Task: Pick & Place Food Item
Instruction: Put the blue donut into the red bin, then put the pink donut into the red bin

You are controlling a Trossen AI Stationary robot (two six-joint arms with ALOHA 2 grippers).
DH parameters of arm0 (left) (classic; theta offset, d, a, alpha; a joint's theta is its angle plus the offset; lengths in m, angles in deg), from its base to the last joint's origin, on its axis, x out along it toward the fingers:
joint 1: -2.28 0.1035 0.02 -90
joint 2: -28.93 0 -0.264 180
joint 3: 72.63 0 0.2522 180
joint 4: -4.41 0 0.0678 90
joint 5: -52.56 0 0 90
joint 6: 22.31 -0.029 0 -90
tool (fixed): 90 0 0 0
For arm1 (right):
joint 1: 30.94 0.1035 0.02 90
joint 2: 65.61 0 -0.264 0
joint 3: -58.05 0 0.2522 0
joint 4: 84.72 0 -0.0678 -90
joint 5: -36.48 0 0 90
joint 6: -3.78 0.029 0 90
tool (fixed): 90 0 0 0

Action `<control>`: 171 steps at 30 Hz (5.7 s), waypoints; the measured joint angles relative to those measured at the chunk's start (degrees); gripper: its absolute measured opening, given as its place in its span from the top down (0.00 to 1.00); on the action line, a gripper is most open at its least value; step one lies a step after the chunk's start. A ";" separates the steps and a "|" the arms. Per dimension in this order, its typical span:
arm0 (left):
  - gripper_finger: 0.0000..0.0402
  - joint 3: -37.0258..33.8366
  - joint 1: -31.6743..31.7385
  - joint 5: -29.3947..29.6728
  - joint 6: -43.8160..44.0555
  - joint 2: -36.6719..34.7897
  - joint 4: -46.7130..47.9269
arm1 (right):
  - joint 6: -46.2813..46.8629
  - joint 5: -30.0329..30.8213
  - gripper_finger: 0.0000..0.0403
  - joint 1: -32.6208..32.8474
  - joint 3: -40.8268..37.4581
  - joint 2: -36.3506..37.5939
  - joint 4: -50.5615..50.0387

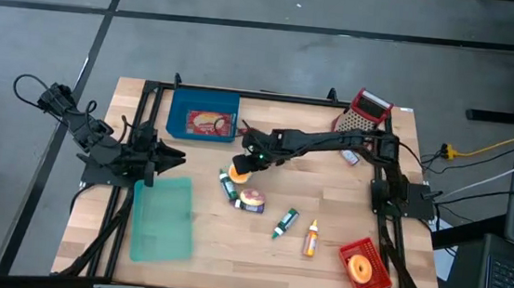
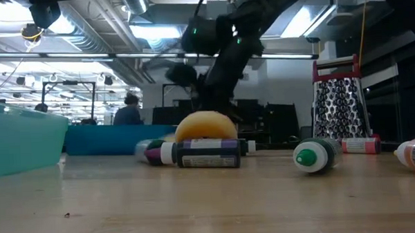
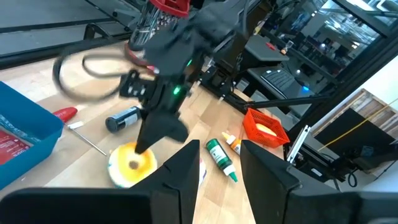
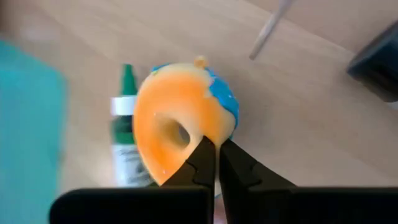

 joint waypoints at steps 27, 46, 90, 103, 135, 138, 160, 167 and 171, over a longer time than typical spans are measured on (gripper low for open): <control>0.72 0.02 -0.01 0.02 1.12 0.40 0.34 | 8.08 1.86 0.99 19.75 0.03 40.36 -56.81; 0.72 0.02 -0.02 0.00 6.65 4.20 -0.57 | 58.61 -1.44 0.99 53.89 -31.33 50.28 -26.87; 0.72 0.02 -0.01 -0.71 11.19 4.24 -2.49 | 69.84 9.34 1.00 71.80 -41.21 48.88 -20.66; 0.72 0.02 -0.02 -1.55 11.59 4.24 -2.47 | 69.60 9.18 0.94 71.40 -47.95 48.33 -13.47; 0.72 0.02 0.02 1.77 1.45 3.34 -8.81 | 31.95 44.98 0.54 44.67 -11.19 45.65 -31.75; 0.72 0.02 0.02 1.75 1.42 3.34 -8.75 | 16.97 37.10 0.56 37.32 -11.04 42.37 -23.36; 0.72 0.02 0.00 1.29 -1.10 3.37 -8.68 | -20.59 -1.14 0.58 14.06 -11.06 18.90 1.71; 0.72 0.02 0.00 1.51 -1.09 3.37 -8.67 | -22.48 -1.92 0.58 12.57 -11.06 16.45 2.46; 0.72 0.02 0.00 1.52 -1.10 3.37 -8.66 | -23.28 -2.62 0.58 11.61 -11.06 14.65 3.29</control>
